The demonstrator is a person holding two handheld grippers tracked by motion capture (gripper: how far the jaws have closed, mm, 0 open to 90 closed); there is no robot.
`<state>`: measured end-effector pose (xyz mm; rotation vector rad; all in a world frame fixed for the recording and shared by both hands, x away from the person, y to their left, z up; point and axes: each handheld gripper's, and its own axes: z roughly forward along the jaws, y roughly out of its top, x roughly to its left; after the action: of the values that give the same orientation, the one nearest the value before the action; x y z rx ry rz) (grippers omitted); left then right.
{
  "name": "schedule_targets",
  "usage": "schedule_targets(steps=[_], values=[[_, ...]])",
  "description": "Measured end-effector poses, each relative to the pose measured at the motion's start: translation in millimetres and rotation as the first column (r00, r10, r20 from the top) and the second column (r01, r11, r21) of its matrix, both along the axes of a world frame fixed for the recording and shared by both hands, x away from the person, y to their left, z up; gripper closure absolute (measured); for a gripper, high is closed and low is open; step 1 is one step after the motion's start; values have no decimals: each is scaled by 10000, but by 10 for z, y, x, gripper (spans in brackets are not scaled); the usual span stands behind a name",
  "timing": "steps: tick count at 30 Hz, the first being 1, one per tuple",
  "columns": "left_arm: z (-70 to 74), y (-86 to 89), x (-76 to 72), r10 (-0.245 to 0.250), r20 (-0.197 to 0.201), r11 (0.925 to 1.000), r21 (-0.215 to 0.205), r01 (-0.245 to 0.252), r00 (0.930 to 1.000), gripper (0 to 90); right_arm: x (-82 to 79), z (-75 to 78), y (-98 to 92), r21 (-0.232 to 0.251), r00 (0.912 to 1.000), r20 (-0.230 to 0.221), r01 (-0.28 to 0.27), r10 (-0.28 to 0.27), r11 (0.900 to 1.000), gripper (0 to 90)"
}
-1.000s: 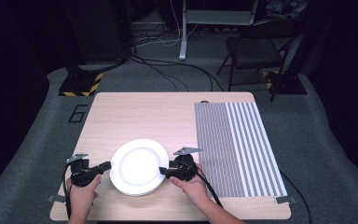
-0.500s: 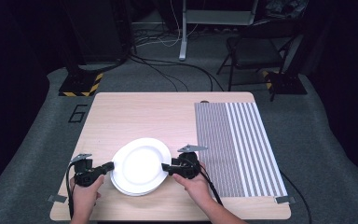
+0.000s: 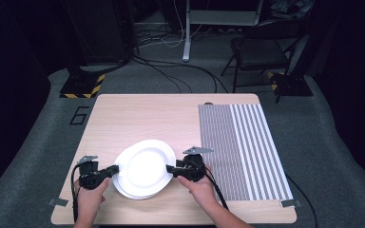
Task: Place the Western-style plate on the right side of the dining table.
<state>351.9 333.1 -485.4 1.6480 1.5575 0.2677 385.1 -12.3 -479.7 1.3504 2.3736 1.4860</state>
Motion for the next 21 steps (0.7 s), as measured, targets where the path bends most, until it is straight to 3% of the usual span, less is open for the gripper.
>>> schedule_targets(steps=[6, 21], values=[[-3, -2, -1, 42, 25, 10000, -30, -42, 10000, 810, 10, -60, 47, 221, 9984, -493, -248, 259, 9994, 546], [-40, -98, 47, -237, -148, 9994, -236, 234, 9996, 807, -5, 67, -47, 551, 9995, -313, 40, -23, 9985, 651]])
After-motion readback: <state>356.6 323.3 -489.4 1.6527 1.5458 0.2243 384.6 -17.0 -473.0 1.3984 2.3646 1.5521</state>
